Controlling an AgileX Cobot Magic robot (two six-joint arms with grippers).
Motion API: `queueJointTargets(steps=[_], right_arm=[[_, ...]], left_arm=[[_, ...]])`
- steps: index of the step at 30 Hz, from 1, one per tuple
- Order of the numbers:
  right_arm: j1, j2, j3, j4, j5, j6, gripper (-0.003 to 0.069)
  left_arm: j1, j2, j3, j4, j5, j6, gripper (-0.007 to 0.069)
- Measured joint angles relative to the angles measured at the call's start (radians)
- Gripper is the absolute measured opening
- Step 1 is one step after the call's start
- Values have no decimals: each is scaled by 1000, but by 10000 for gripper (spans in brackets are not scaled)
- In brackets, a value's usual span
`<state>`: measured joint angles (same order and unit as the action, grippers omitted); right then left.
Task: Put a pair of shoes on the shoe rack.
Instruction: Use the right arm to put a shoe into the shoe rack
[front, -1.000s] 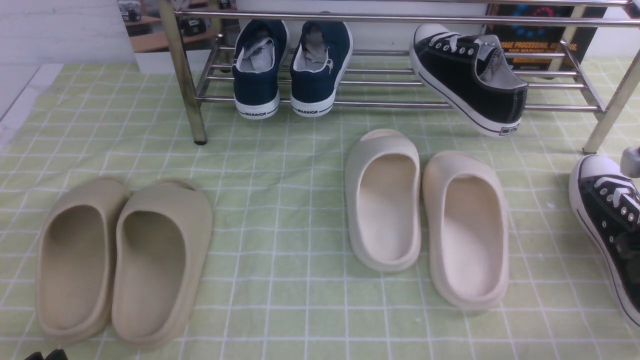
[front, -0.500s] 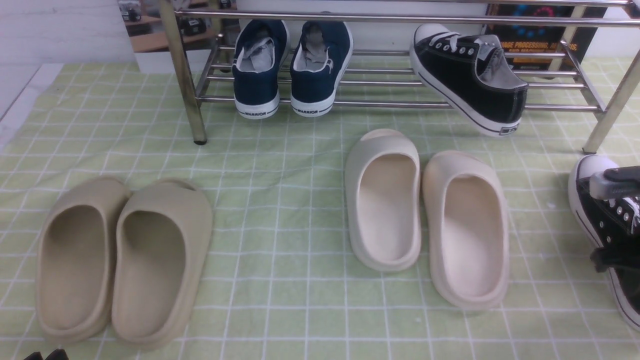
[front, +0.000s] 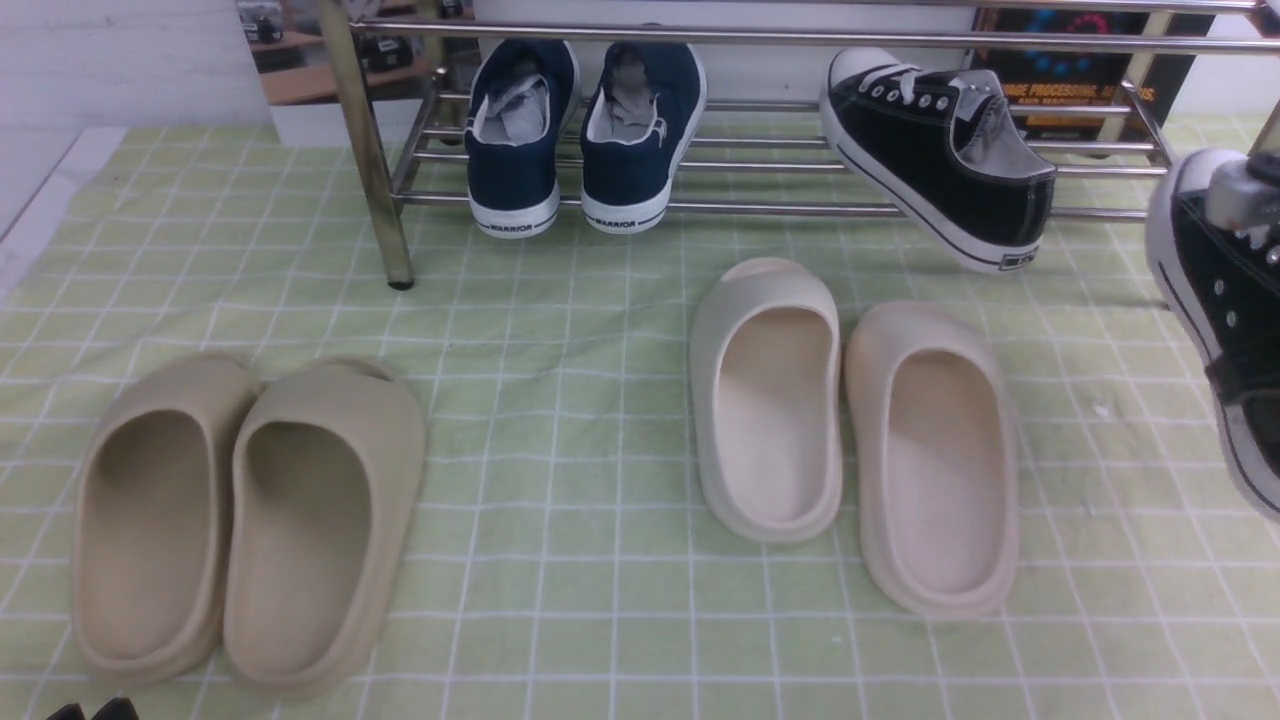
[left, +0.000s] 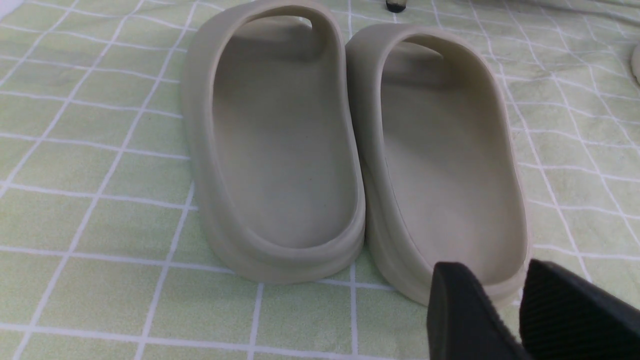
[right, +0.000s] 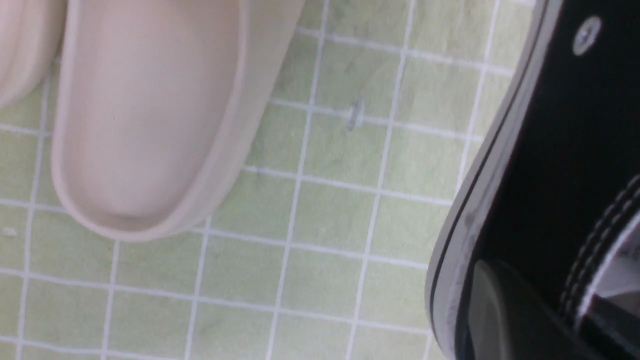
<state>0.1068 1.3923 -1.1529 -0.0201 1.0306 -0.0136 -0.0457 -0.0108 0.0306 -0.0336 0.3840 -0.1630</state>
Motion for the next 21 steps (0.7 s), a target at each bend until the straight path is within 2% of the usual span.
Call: queueJointTargets(steps=[7, 16, 21], right_arm=[[0, 127, -135, -6, 59, -44, 20], [0, 355, -426, -104, 119, -53, 20], [0, 466, -562, -97, 135, -102, 20]], left_arm=[[0, 0, 0, 0, 0, 0, 209], [0, 0, 0, 0, 0, 0, 216], [0, 0, 0, 0, 0, 0, 218]])
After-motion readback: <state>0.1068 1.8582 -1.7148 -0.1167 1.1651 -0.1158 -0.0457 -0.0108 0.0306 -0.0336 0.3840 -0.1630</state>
